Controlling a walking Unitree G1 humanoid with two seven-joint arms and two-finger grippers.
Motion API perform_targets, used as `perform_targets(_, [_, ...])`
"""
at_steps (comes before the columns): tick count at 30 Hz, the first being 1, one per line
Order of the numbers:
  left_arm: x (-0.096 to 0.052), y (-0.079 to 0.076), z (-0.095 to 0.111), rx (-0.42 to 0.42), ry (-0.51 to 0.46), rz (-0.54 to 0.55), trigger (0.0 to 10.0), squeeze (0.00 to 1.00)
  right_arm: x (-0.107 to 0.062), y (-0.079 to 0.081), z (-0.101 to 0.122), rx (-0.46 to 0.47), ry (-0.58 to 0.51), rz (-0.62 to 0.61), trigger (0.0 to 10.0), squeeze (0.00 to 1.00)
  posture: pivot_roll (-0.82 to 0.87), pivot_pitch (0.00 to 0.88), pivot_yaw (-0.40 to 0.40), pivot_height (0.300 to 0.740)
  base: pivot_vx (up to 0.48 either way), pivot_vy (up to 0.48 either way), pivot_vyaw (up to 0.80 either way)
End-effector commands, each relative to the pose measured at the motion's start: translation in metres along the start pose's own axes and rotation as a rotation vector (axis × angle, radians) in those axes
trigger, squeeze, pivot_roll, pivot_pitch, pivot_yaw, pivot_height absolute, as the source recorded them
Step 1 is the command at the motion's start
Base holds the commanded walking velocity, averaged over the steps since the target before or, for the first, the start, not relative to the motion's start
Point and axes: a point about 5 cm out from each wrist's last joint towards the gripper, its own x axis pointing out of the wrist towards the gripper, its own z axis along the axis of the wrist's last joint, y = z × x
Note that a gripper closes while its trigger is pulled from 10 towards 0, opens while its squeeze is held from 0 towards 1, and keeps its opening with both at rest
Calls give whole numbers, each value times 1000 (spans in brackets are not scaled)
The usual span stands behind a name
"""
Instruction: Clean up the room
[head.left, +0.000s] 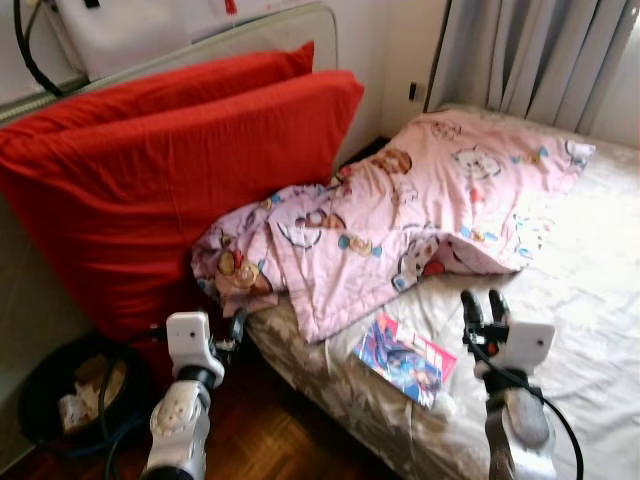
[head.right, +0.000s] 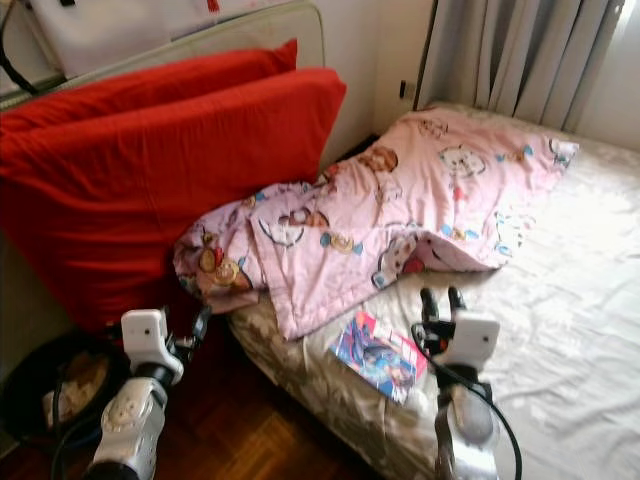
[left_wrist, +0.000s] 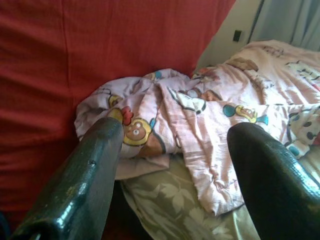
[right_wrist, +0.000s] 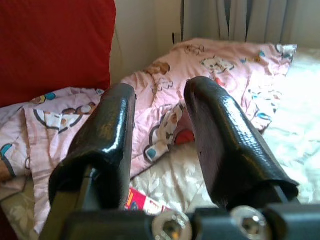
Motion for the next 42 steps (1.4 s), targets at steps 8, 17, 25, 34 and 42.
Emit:
perform_targets(8, [-9,-7,-2,-19,6,18,10000,0,0,-7,14,-7,11,37,10000,0,-50,0,-19,740,0,0,0])
perform_targets(17, [-11,12,12,24,11,80,10000,0,6,-2,20,-28,25,44,10000,0,-48,22,-45,740,0,0,0])
perform_targets(25, [-18,26,30,59,-22,69,10000,0,1,3,15,-23,53,37,10000,0,-38,18,-18,740,0,0,0])
perform_targets(34, [-21,25,35,46,-10,67,10000,0,-1,3,17,12,47,-2,10000,0,-52,0,1,740,0,0,0])
perform_targets(42, [-23,27,37,3,-10,82,10000,0,-9,5,6,3,113,-11,10000,0,-58,0,23,735,0,0,0])
